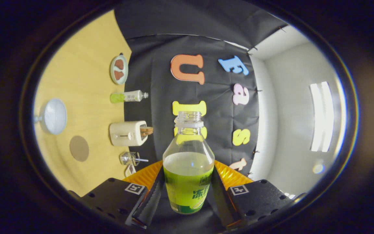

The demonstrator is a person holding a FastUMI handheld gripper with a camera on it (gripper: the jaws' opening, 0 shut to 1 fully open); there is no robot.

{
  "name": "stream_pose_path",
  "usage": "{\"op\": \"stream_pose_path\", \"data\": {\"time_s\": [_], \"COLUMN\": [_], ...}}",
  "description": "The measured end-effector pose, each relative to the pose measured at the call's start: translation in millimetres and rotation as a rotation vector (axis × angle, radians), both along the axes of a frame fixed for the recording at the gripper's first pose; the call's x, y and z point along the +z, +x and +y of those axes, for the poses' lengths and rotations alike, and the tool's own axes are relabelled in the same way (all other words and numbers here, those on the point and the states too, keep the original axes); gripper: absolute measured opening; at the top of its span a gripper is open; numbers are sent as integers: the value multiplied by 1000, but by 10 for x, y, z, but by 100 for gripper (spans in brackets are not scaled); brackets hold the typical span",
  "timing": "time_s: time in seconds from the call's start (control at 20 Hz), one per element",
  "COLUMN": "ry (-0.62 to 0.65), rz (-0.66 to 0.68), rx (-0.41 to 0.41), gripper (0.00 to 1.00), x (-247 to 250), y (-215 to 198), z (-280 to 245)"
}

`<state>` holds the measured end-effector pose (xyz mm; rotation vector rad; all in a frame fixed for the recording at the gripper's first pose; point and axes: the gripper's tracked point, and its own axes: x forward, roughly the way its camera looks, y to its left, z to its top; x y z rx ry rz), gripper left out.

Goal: Take the bottle from table, then pour the juice into the cup, finally place the bottle on the coaster

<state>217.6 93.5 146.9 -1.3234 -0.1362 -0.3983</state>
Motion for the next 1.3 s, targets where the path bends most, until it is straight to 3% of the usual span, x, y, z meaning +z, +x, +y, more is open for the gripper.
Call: {"op": "stream_pose_path", "data": {"time_s": [0.2, 0.45, 0.6, 0.75, 0.95, 1.3], "ry": [378, 706, 943, 1124, 1257, 1347], "rz": [-62, -23, -9, 43, 42, 62], "rx": [121, 198, 291, 318, 352, 367], "gripper": [80, 80, 80, 80, 80, 80], "x": [138, 240, 310, 237, 304, -193], "y": [-83, -135, -153, -190, -135, 222], "z": [10, 41, 135, 90, -16, -111]}}
